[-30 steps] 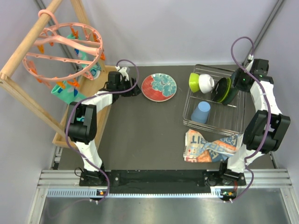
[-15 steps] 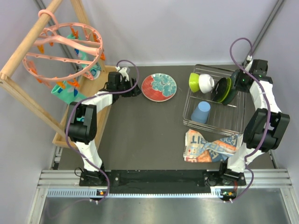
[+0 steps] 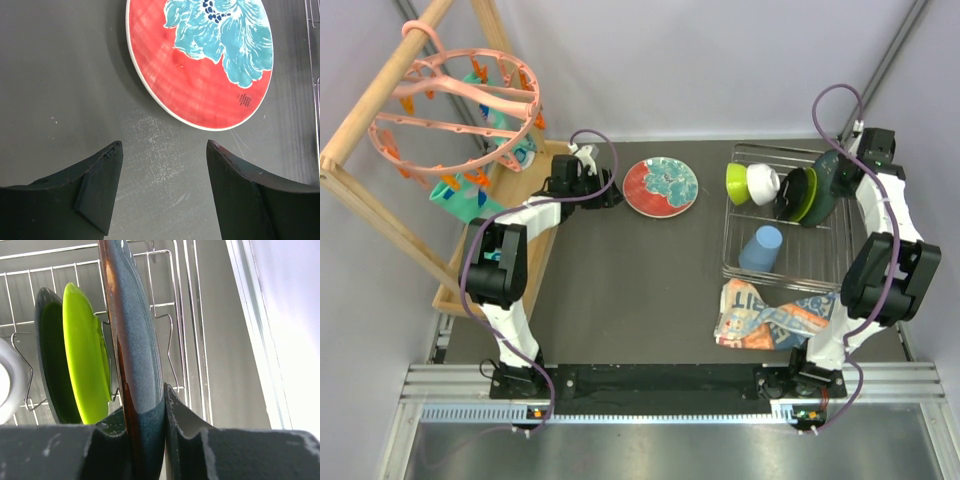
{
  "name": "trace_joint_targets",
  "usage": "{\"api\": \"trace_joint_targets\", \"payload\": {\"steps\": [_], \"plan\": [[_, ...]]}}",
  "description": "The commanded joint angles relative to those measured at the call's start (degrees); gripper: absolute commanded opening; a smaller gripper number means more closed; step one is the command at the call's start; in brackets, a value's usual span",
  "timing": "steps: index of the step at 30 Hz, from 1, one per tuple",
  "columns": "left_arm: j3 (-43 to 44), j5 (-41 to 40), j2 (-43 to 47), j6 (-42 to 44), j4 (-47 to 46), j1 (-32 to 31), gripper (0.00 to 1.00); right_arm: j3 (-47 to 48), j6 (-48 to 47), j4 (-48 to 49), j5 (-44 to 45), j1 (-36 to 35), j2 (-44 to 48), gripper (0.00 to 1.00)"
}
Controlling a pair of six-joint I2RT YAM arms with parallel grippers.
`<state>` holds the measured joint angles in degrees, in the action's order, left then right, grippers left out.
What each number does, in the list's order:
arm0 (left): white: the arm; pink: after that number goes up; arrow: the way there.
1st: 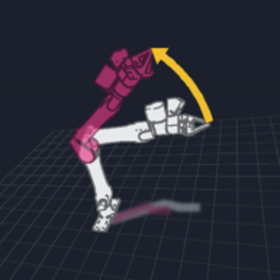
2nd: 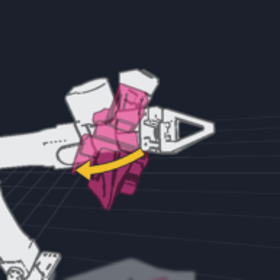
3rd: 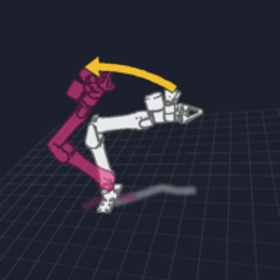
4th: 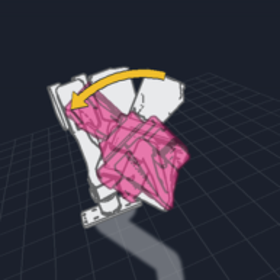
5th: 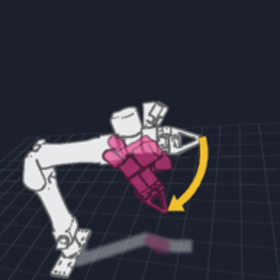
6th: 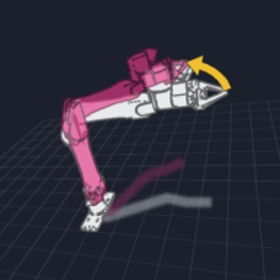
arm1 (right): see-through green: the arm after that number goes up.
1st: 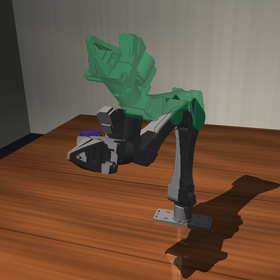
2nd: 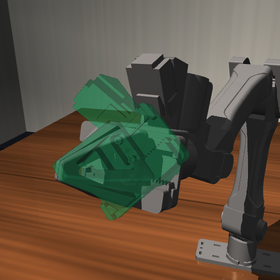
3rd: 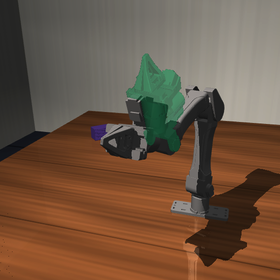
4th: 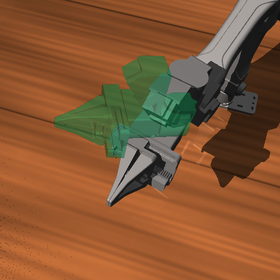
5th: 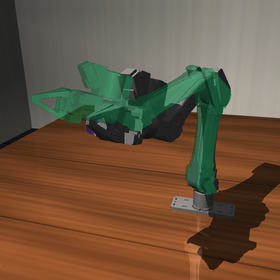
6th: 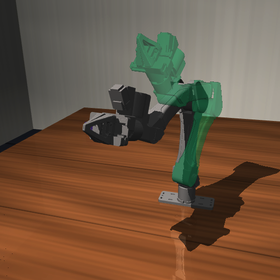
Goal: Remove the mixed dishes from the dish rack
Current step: Pick up the plate from the dish rack.
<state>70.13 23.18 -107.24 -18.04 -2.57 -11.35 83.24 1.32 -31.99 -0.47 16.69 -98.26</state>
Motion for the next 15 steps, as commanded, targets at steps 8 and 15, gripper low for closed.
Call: {"api": "trace_joint_targets", "payload": {"steps": [8, 15], "plan": [[-0.3, 2.2, 0.5, -1.5, -3.7, 0.1, 0.72, 3.9, 0.4, -0.5, -1.8, -0.3, 5.7, 0.00], [-0.2, 2.8, 0.0, -2.1, -4.2, 0.1, 0.72, 8.2, -0.1, -2.9, 0.3, -2.0, 6.0, 0.00]]}}
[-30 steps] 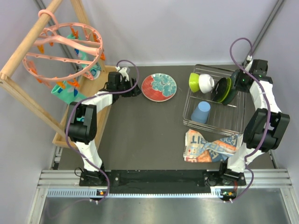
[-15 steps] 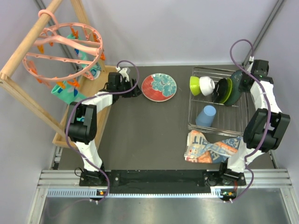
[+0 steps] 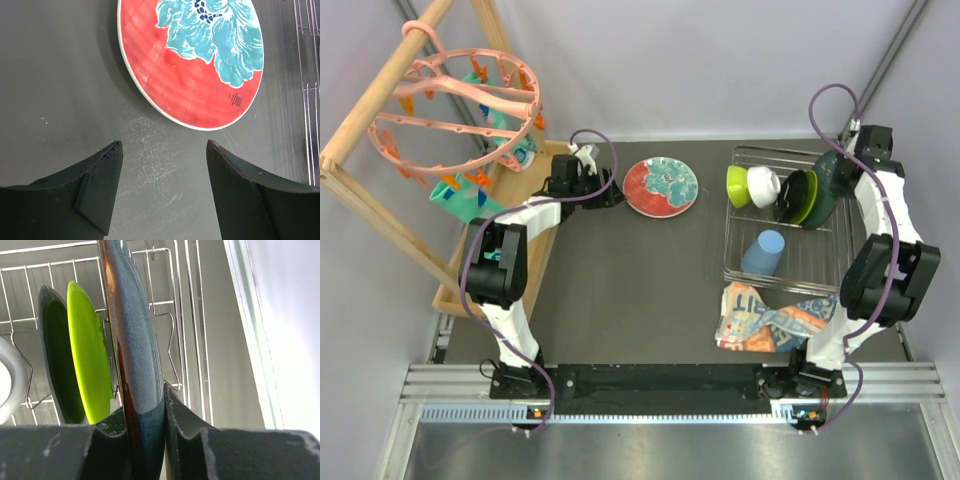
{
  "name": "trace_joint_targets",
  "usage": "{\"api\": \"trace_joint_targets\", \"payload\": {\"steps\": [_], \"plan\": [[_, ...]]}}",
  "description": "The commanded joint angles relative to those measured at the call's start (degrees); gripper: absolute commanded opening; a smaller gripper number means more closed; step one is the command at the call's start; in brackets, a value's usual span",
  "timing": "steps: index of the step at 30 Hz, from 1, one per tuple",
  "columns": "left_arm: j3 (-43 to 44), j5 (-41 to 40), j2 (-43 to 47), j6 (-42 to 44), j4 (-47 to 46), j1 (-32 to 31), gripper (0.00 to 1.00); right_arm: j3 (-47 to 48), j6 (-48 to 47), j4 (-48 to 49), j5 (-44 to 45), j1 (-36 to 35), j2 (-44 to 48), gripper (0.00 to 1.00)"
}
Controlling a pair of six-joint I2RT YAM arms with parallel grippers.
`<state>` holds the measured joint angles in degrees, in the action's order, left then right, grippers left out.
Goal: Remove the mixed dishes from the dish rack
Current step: Pick up the plate from the dish rack.
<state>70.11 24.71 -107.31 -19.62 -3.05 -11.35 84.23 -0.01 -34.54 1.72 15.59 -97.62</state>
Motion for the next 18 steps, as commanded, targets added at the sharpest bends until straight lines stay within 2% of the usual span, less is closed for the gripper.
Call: {"api": "trace_joint_targets", "payload": {"steps": [1, 18], "plan": [[-0.1, 1.2, 0.0, -0.4, -3.6, 0.1, 0.72, 7.7, 1.1, -1.0, -1.9, -1.2, 5.3, 0.00], [-0.6, 1.7, 0.6, 0.5, -4.0, 0.2, 0.72, 16.7, -1.9, -4.6, 6.1, -5.3, 2.4, 0.00]]}}
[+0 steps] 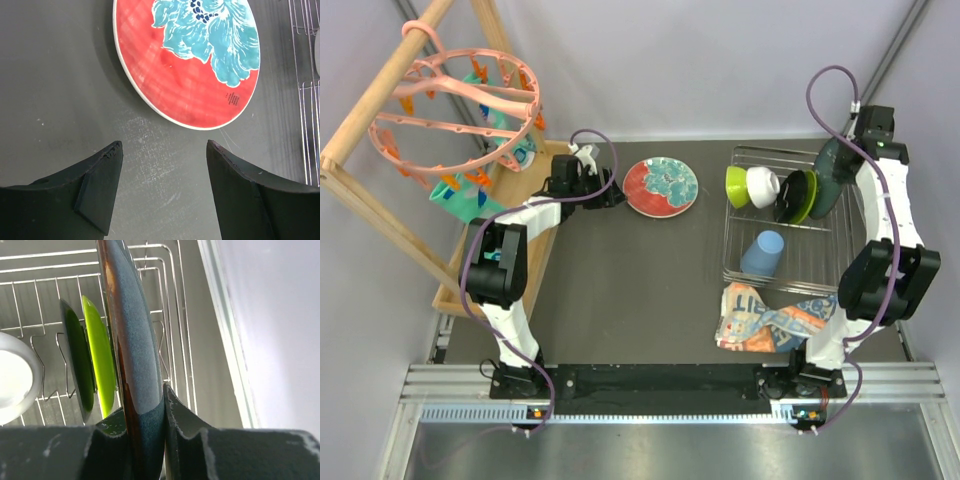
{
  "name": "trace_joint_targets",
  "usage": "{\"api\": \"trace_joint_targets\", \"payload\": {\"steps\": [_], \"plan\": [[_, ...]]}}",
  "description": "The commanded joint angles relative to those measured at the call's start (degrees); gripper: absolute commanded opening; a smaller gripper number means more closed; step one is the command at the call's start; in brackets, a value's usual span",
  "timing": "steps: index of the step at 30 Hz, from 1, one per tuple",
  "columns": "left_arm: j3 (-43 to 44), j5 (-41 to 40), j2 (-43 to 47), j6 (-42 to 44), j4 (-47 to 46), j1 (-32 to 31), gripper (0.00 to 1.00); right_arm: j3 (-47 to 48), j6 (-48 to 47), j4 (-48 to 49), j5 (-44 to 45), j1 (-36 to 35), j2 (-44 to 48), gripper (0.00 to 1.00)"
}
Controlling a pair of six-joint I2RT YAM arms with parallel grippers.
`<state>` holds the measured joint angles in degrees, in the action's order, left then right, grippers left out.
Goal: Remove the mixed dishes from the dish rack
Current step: Pick up the plate from the dish rack.
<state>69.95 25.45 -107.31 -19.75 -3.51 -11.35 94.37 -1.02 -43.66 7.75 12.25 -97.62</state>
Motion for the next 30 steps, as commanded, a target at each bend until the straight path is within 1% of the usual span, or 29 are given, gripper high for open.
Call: {"api": "trace_joint_targets", "payload": {"steps": [1, 10, 27, 30], "plan": [[-0.4, 0.8, 0.6, 0.7, -3.5, 0.2, 0.72, 6.8, -1.5, 4.1, 1.3, -2.2, 2.4, 0.00], [-0.5, 1.4, 0.5, 0.5, -3.4, 0.2, 0.72, 8.0, -4.3, 2.3, 8.1, -4.8, 3.1, 0.00], [-1.2, 1.3, 1.6, 0.7, -3.6, 0.2, 0.72, 10.8, -7.2, 0.3, 11.2, -4.9, 7.2, 0.00], [-1.2, 2.7, 2.6, 2.0, -3.6, 0.2, 0.72, 12.2, -7.5, -0.5, 11.0, -4.9, 8.2, 0.00]]}}
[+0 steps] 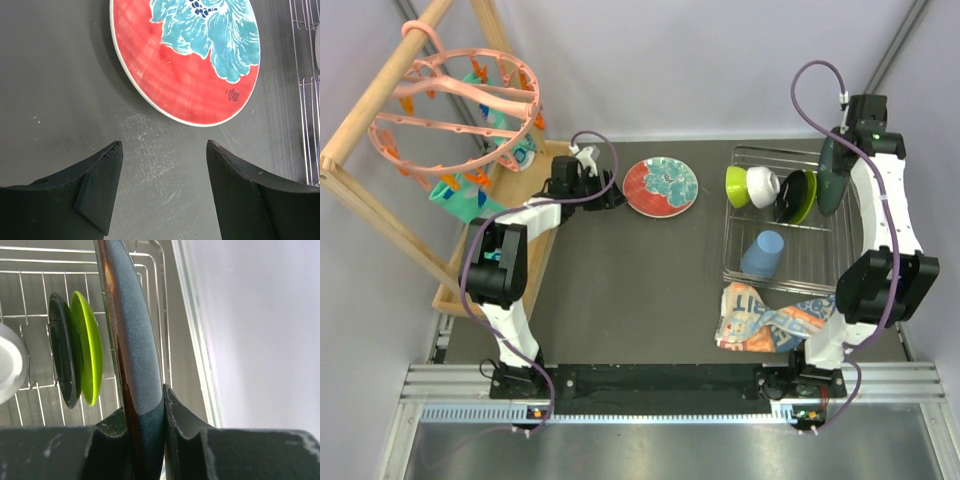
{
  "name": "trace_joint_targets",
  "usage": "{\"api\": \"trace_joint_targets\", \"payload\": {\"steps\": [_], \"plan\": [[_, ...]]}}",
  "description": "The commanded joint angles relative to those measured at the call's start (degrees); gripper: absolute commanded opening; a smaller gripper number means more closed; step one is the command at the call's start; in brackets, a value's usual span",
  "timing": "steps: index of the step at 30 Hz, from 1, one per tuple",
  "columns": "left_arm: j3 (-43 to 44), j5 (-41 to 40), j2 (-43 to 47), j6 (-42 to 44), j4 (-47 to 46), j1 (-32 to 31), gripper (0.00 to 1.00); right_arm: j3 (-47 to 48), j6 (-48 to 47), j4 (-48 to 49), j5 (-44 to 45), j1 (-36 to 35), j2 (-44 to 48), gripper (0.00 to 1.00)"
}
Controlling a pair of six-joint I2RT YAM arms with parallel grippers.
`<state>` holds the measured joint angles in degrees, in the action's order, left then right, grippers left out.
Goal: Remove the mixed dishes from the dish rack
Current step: Pick up the plate from the dish rack.
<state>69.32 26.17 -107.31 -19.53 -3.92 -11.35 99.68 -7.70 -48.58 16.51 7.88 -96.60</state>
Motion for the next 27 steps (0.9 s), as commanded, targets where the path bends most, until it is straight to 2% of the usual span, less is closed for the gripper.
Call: {"api": "trace_joint_targets", "payload": {"steps": [1, 5, 9, 12, 19, 25, 27], "plan": [[-0.5, 2.7, 3.1, 3.1, -3.2, 0.1, 0.72, 7.2, -1.2, 3.8, 1.9, -0.5, 7.5, 0.00], [0.7, 7.9, 5.3, 6.8, -2.5, 0.1, 0.72, 9.9, -2.2, 2.0, 1.3, -0.5, 9.5, 0.00], [4.1, 18.9, 6.3, 10.8, 2.4, 0.1, 0.73, 12.3, -4.2, 0.1, -0.6, -0.5, 11.5, 0.00], [6.6, 24.2, 7.0, 13.7, 3.7, -0.1, 0.73, 12.7, -6.0, -0.2, -3.8, -0.6, 14.2, 0.00], [8.1, 31.7, 11.1, 17.5, 5.5, -2.5, 0.72, 10.0, -10.2, 0.5, -22.2, -0.8, 21.1, 0.00], [9.3, 29.0, 15.1, 16.4, 4.4, -8.8, 0.71, 9.1, -7.0, -1.3, -40.0, -0.9, 22.9, 0.00], [9.7, 28.1, 16.1, 15.6, 1.5, -10.4, 0.72, 7.3, -5.9, -0.8, -44.5, -0.9, 23.7, 0.00]]}}
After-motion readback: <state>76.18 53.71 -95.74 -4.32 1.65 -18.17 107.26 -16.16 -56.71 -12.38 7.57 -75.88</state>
